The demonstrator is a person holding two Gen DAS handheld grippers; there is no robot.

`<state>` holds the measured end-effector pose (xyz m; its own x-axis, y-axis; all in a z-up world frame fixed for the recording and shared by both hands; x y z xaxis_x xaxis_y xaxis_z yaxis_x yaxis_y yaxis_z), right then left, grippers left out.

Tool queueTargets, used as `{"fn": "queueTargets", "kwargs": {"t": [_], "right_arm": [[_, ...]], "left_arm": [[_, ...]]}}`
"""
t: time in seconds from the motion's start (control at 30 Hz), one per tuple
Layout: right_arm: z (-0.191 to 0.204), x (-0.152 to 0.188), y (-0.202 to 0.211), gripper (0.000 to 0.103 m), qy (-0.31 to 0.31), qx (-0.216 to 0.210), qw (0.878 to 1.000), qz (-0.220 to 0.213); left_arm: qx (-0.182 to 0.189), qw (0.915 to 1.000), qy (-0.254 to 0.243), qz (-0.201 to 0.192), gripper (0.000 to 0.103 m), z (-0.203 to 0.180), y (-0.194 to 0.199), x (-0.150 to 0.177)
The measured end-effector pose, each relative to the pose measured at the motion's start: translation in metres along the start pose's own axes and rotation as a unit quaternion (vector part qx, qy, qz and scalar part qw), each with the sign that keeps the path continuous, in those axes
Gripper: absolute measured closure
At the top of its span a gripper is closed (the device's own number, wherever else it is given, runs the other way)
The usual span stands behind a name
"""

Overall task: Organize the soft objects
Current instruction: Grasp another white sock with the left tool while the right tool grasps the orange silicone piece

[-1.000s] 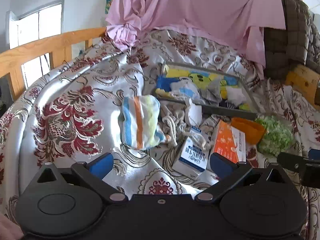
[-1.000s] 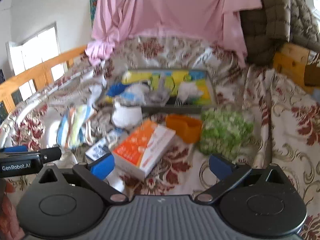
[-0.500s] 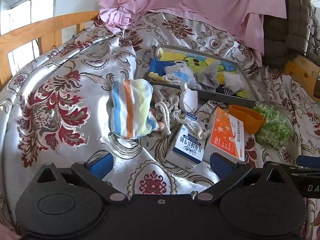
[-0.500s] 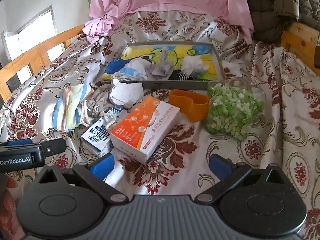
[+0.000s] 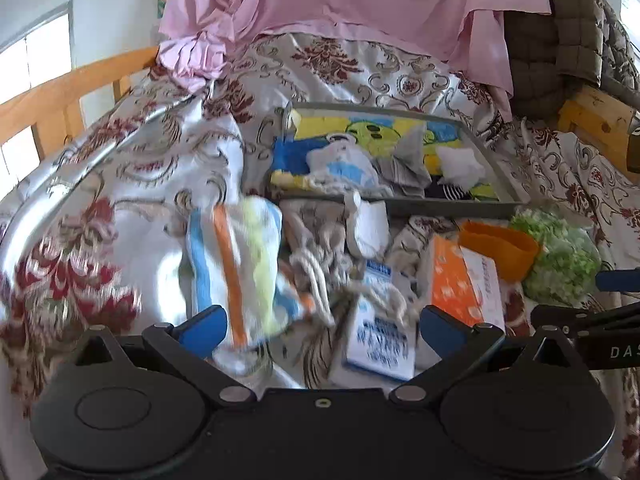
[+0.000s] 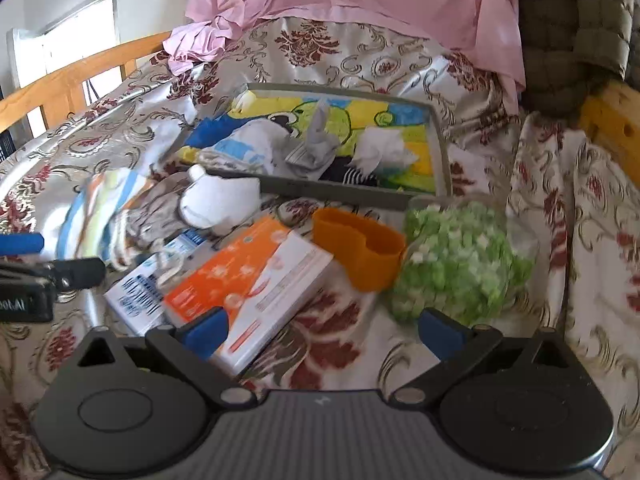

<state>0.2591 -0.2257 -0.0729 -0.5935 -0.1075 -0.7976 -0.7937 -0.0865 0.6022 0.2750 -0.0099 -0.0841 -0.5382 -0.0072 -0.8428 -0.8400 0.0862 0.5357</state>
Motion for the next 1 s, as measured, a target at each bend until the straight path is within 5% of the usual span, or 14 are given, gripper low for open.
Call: {"fn": "queueTargets", "kwargs": {"t": [0.6, 1.0], "right_arm": [[-0.013, -0.028, -0.031, 0.0, 0.037, 0.011, 0.998, -0.056], [-0.015, -0.029, -0.06, 0.0, 0.076, 0.008, 0.994, -0.072]], "left_arm": [[0.027, 0.9947, -0.023, -0.097, 0.001, 0.0, -0.052, -0.042], [0.082, 0.9909, -0.043, -0.098, 0.001, -0.009, -0.096, -0.047]]}}
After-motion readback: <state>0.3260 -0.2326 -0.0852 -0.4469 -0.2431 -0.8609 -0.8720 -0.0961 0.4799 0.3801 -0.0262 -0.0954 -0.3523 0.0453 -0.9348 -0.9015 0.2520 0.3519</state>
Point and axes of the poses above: each gripper's, at about its wrist camera, not at the fingertips, and y roughly against the way its jaws point, z to its left, x to its underside, the point moved 8 cm from there along -y, roughly the way its jaws point, and after that the axes turned 7 degrees about -z, right-handed, at the moved point
